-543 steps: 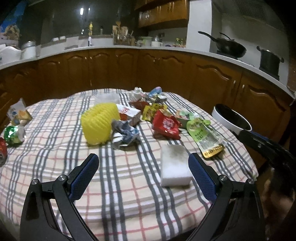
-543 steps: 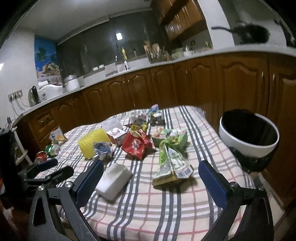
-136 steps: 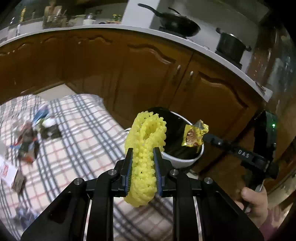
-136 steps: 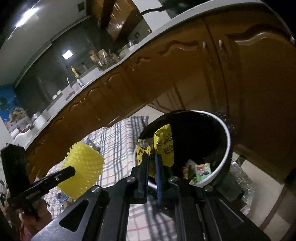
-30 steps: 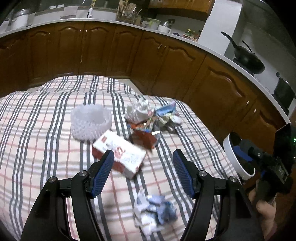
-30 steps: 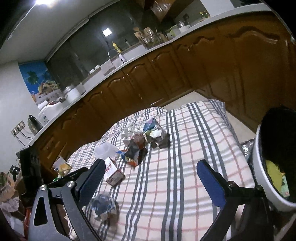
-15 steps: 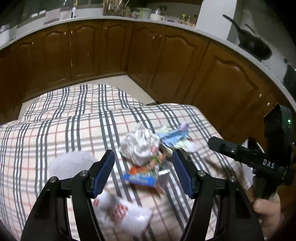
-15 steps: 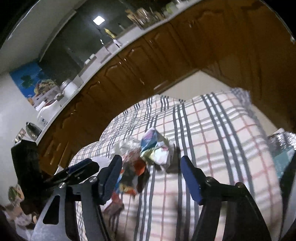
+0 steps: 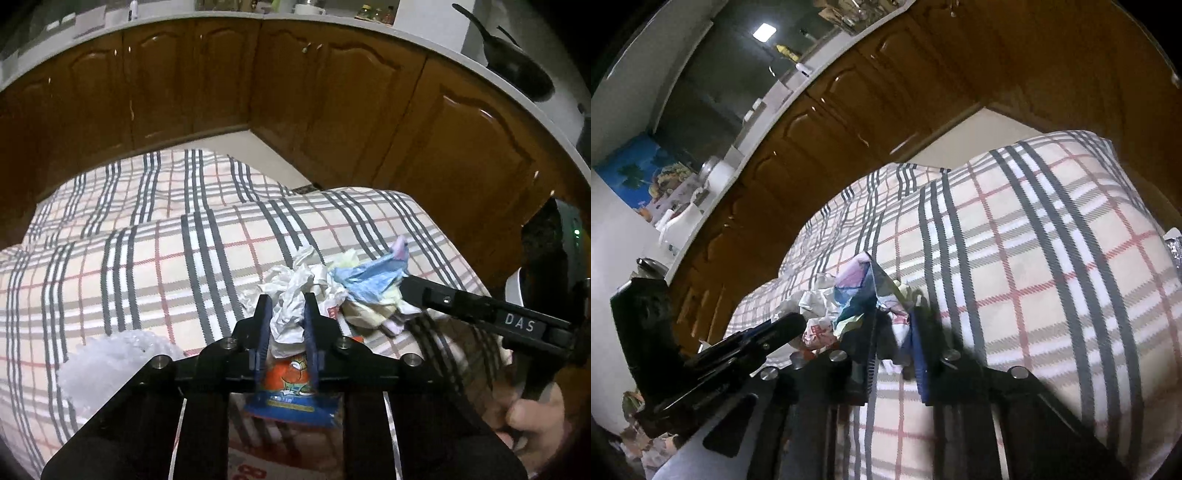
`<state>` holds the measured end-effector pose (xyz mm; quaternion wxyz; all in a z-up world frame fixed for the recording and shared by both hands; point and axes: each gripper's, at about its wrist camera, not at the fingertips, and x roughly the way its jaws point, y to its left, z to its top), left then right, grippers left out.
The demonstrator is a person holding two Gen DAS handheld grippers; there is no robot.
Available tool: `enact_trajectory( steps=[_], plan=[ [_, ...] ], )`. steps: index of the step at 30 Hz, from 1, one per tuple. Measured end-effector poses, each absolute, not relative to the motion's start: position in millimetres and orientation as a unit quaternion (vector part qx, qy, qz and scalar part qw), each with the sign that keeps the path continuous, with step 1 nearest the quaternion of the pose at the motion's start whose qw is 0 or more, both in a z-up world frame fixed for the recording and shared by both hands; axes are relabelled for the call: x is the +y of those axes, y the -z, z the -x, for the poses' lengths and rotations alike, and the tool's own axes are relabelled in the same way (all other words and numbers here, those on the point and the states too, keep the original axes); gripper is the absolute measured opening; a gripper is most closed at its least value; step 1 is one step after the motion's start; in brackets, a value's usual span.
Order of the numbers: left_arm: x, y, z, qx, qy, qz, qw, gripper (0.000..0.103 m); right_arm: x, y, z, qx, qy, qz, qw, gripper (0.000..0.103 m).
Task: Collect trash
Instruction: 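Grasp crumpled white foil with the left tool while the right tool grasps a blue wrapper, then carry both wrappers over the black bin and open both tools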
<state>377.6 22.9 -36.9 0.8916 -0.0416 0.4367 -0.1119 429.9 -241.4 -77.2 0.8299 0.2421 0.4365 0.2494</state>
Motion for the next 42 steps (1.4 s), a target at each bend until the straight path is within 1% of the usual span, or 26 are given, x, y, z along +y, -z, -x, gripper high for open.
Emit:
enact_trajectory(
  steps=[10,16,33,42],
  plan=[
    [11,-7,-334,0.383,0.141,0.057,0.911,0.014,-272,33,-373,0.38,-0.255,-0.231,0.859,0.01],
    [-10,-24,-297,0.368,0.177,0.061,0.911,0.014,-298,16,-332,0.352,-0.244,-0.231,0.873,0.01],
    [-89,-27,-246,0.373,0.264,0.06,0.887,0.014,-388,10,-245,0.315,-0.162,-0.247,0.902,0.01],
    [-130,-37,-232,0.368,0.299,0.041,0.879,0.014,-430,9,-221,0.302,-0.112,-0.254,0.912,0.01]
  ],
)
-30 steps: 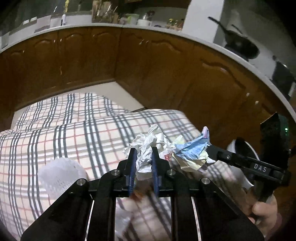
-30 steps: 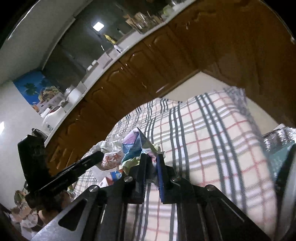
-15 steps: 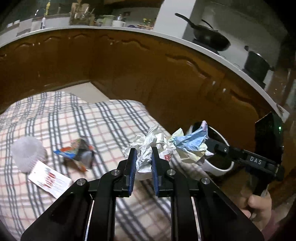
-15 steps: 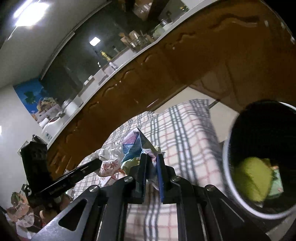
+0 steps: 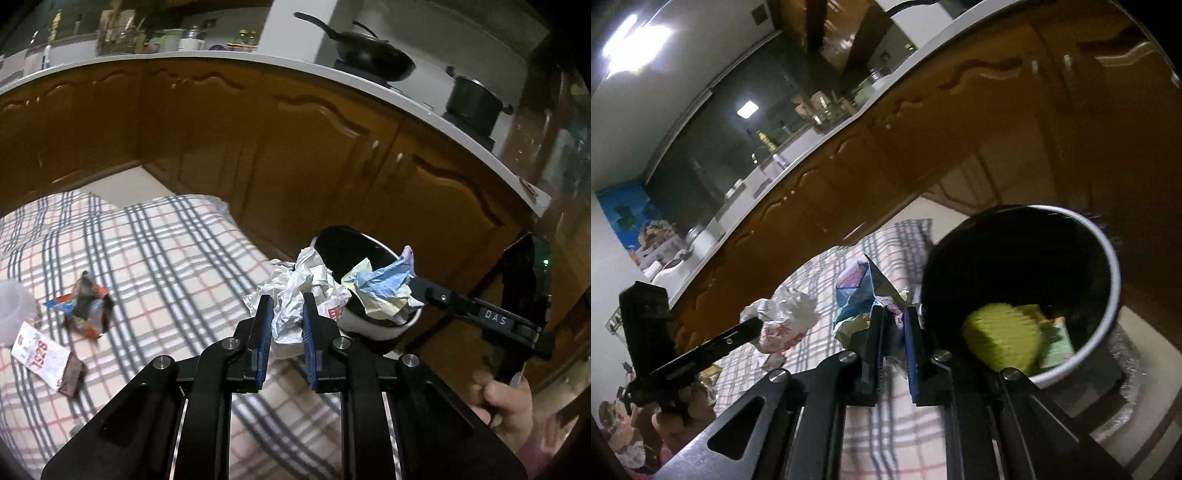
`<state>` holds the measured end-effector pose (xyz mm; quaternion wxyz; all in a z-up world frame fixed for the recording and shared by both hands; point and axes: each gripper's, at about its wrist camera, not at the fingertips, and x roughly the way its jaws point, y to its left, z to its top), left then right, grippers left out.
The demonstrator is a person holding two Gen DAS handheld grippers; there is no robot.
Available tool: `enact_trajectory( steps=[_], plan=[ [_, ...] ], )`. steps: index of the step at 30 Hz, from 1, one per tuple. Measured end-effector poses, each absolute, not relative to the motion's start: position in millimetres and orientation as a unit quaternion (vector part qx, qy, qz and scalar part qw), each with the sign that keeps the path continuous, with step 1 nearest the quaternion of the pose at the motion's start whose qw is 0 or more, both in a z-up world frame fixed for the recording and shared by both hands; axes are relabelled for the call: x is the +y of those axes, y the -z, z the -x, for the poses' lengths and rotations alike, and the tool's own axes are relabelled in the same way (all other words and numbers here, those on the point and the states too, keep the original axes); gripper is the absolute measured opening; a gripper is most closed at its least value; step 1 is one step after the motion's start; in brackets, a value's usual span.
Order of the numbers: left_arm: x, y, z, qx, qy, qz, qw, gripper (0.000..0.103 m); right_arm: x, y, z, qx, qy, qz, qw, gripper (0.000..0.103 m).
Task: Collect trash
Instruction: 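Carry both wrappers over the black bin and open both tools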
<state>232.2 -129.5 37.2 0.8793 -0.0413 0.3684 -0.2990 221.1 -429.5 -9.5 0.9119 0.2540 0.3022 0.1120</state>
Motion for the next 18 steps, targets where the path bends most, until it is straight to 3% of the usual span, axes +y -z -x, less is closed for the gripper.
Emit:
enact_trajectory(
  steps=[18],
  plan=[
    [-220,-35,-253,0.386,0.333,-0.003,0.861,0.014,-472,3,-218,0.3,-0.023,-0.198,0.933,0.01]
  ],
)
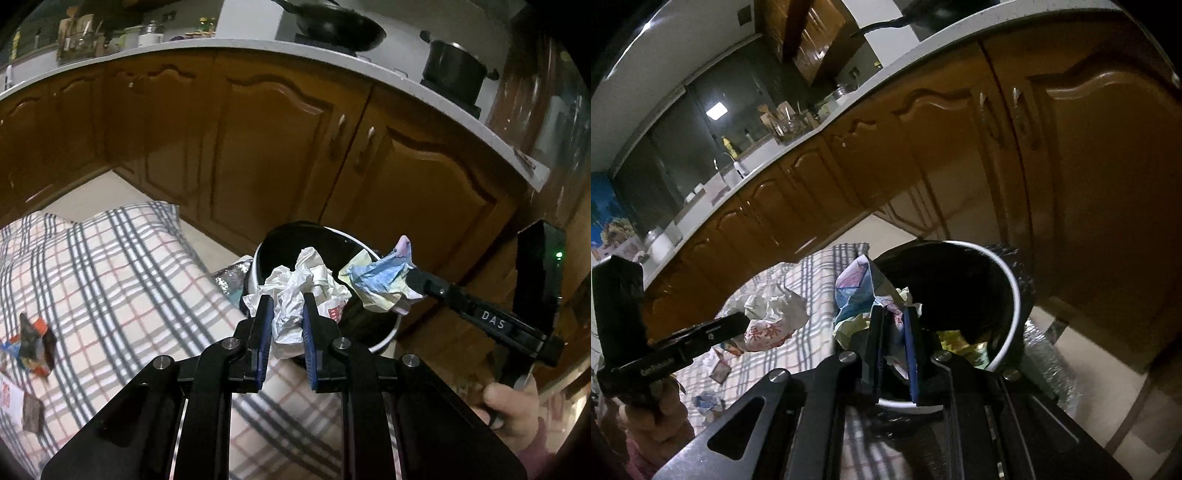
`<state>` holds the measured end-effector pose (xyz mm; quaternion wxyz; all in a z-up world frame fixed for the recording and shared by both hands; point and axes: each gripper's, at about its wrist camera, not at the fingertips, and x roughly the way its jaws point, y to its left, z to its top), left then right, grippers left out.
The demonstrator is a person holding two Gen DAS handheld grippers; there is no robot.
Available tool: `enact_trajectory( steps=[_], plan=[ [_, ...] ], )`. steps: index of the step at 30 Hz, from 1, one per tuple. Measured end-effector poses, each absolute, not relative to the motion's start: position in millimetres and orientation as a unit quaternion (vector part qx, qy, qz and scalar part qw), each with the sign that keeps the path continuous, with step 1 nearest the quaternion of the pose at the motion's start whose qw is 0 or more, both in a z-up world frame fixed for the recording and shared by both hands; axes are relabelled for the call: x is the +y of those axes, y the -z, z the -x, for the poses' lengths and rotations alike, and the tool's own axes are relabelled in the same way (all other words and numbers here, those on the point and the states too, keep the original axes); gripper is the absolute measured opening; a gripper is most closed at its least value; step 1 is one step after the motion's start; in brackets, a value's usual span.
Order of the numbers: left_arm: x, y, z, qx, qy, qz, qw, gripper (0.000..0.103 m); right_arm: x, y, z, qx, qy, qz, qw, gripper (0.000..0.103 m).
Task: Collect trash
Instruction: 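Carry both wrappers over the black bin and open both tools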
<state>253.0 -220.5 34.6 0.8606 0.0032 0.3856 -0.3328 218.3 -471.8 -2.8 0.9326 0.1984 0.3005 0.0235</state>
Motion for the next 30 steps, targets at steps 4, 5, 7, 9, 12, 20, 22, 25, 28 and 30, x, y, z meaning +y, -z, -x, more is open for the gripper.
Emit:
enact_trajectory(
  steps=[4,5,7,9,12,20,22,25,28,30],
  plan=[
    [-242,-31,-266,0.394,0.335,-0.015,0.856,0.014,-478,3,-226,0.309,-0.012,-0.187,0.932,0.01],
    [-247,-30,-268,0.395,0.335,-0.019,0.855,0.014,-477,4,-227,0.312,-0.01,-0.184,0.932,0.01],
    [-257,-28,-272,0.397,0.337,-0.029,0.853,0.014,-480,6,-231,0.317,-0.006,-0.179,0.931,0.01],
    [-265,-26,-276,0.399,0.338,-0.038,0.851,0.014,-484,10,-234,0.323,-0.003,-0.178,0.93,0.01],
    [-272,-20,-281,0.403,0.338,-0.044,0.849,0.014,-488,13,-238,0.328,0.0,-0.178,0.927,0.01],
    [-284,-6,-290,0.419,0.335,-0.051,0.843,0.014,-495,18,-249,0.34,0.002,-0.179,0.923,0.01],
    [-286,-4,-292,0.421,0.335,-0.051,0.841,0.015,-496,18,-251,0.342,0.002,-0.177,0.923,0.011],
    [-289,-1,-293,0.424,0.335,-0.051,0.84,0.015,-497,20,-254,0.346,0.003,-0.177,0.921,0.011],
    [-291,1,-293,0.432,0.333,-0.052,0.836,0.024,-500,23,-256,0.351,0.006,-0.18,0.919,0.016],
    [-292,2,-293,0.434,0.33,-0.052,0.836,0.027,-503,26,-257,0.354,0.005,-0.192,0.915,0.026]
  ],
)
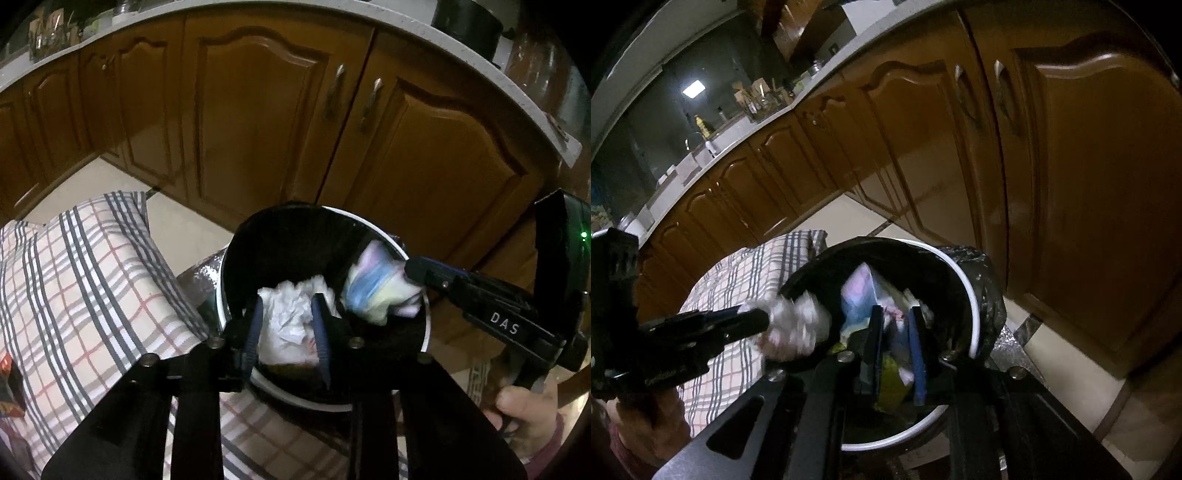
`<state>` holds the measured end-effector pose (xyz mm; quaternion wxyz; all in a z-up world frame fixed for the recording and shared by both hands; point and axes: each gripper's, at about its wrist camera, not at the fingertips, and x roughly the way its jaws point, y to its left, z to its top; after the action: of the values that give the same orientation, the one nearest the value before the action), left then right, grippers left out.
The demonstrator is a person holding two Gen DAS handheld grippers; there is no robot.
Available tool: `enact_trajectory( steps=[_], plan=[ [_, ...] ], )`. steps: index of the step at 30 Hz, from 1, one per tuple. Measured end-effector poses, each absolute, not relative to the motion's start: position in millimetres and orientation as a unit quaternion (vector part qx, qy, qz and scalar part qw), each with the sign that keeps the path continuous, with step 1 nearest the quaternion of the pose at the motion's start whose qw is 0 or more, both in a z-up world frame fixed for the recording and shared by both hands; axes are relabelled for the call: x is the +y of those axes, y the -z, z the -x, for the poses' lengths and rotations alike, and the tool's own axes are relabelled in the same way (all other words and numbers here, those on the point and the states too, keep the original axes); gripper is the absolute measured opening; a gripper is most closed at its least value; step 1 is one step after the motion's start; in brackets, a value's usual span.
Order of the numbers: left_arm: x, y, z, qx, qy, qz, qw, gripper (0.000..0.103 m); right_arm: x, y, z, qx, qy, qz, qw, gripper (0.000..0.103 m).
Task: Collect trash
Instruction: 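Carry both wrappers over the black bin and open both tools, then move both tools back over the table toward the white foam net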
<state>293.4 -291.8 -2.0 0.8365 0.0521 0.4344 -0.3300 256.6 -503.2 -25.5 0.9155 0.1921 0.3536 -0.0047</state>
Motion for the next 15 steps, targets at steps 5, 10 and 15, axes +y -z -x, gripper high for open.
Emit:
enact_trajectory(
  steps=[5,10,15],
  plan=[
    [-280,-2,-285,0.427,0.333,-0.035,0.84,0.033,-506,23,-249,0.341,-0.002,-0.205,0.917,0.042],
    [-252,-5,-268,0.412,0.328,0.0,0.85,0.04,-504,19,-234,0.309,-0.021,-0.232,0.922,0.077],
    [-214,-2,-249,0.401,0.304,0.034,0.863,0.044,-487,17,-217,0.278,-0.036,-0.254,0.926,0.089]
  ],
)
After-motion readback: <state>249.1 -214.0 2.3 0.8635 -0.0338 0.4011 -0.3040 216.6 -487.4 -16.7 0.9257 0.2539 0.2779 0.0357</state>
